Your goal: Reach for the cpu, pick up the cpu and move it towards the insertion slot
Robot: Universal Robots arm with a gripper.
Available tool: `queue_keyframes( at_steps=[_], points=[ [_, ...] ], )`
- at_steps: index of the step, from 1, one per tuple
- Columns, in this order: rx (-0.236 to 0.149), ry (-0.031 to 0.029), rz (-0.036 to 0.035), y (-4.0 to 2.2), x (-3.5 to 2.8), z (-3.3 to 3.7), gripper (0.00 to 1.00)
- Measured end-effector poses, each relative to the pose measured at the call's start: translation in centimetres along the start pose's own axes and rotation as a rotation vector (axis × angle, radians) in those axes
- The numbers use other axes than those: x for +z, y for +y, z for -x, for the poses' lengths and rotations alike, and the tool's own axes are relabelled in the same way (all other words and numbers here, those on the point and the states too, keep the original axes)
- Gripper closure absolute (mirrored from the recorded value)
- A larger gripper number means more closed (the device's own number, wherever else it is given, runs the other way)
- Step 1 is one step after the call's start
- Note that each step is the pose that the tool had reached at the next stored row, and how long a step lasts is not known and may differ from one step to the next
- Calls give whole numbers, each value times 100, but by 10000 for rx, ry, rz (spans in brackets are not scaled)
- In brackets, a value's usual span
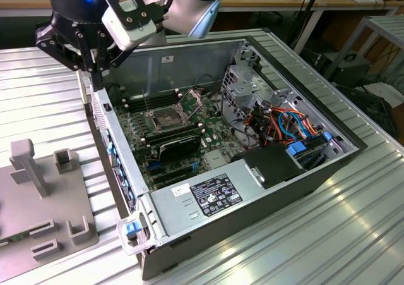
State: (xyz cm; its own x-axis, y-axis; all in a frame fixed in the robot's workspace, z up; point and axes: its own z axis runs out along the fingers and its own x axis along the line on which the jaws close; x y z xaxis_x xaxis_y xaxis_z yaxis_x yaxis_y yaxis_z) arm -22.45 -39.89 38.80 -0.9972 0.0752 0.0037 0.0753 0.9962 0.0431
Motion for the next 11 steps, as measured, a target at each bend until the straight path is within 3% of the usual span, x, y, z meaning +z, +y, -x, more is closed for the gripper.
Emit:
queue_keyframes(
  at_steps=[11],
  points=[
    [1, 8, -1, -7, 5, -92, 89]
  ],
)
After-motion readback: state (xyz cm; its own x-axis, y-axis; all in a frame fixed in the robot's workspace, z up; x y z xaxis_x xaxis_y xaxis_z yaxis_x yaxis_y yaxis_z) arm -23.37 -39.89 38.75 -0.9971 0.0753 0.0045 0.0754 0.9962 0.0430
